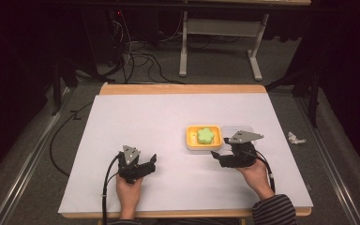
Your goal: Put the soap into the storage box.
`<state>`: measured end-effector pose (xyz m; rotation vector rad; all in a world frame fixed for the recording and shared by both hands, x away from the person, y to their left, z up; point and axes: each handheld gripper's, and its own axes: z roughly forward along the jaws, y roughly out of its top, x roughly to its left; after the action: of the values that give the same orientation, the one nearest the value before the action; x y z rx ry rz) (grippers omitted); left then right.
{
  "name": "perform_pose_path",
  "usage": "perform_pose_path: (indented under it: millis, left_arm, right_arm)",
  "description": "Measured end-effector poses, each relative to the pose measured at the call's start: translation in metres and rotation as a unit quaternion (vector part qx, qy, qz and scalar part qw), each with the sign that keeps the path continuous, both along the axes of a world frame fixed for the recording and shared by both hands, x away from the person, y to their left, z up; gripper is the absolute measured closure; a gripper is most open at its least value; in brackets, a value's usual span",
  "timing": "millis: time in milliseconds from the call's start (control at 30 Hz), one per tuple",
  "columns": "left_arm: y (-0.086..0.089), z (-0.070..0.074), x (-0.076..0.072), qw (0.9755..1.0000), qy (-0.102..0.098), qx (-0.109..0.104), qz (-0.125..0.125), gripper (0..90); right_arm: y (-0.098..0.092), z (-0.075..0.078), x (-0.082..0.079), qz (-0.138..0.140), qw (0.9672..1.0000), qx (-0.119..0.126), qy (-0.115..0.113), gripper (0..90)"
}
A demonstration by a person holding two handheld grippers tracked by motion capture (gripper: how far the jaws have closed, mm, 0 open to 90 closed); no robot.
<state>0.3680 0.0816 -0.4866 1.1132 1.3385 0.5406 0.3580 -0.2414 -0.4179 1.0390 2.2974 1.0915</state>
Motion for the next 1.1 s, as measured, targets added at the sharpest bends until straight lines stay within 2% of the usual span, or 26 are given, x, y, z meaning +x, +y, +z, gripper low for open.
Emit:
perform_pose_path:
  millis: [333,1100]
  left_arm:
    - [0.0,0.0,0.0,1.0,0.001,0.004,-0.002,17.4]
    - [-0.001,0.0,0.0,1.0,0.003,0.002,0.0,17.4]
  right_arm:
    - [-0.005,-0.002,-0.012,0.0,0.9999,0.013,-0.003,27.0]
    - [-0.004,-0.016,-0.028,0.014,0.9998,0.015,0.005,27.2]
